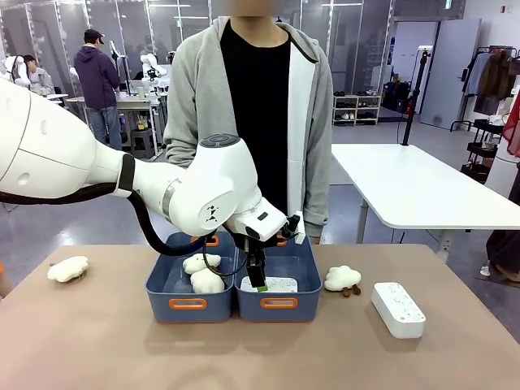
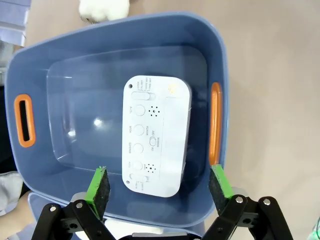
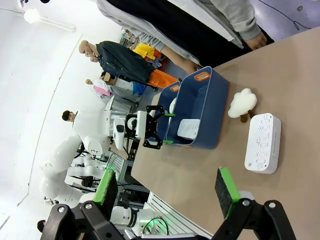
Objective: Sort the digital clocks into the basket.
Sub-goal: Pick up the Digital clock from the table and place it into the empty Plastic storage basket.
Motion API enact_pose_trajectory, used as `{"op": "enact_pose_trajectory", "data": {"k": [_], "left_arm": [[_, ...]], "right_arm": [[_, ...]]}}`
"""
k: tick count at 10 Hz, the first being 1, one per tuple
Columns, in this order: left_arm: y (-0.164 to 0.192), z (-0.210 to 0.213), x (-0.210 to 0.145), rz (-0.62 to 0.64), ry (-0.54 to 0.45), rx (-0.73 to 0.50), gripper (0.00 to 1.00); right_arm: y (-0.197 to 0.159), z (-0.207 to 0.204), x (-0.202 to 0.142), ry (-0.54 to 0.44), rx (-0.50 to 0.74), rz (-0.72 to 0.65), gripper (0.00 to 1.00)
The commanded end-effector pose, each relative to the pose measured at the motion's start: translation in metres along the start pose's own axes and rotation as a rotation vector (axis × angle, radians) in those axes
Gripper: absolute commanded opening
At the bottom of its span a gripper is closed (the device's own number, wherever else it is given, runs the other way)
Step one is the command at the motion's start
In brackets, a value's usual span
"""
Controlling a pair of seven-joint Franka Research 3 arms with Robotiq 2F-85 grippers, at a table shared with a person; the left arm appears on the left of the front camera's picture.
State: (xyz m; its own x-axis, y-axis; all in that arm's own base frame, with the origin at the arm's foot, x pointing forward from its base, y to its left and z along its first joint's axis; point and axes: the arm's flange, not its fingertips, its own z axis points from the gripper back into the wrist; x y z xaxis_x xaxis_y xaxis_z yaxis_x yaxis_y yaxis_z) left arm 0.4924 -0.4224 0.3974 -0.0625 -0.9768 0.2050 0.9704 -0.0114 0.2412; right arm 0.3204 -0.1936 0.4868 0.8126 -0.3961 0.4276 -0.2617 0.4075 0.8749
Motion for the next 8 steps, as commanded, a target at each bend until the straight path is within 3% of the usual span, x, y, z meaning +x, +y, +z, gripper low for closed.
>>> {"op": "enact_pose_trajectory", "data": {"k": [1,8], "left_arm": [[0.0017,-0.0011,-0.0027,-0.004,0.008,0.006,1.00],[0.0017,-0.0011,-0.0027,-0.004,0.008,0.006,1.00]], "right_arm": [[0.0013,0.0011,-0.0002,0.000,0.009,0.013,1.00],[0.0013,0.0011,-0.0002,0.000,0.009,0.013,1.00]]}}
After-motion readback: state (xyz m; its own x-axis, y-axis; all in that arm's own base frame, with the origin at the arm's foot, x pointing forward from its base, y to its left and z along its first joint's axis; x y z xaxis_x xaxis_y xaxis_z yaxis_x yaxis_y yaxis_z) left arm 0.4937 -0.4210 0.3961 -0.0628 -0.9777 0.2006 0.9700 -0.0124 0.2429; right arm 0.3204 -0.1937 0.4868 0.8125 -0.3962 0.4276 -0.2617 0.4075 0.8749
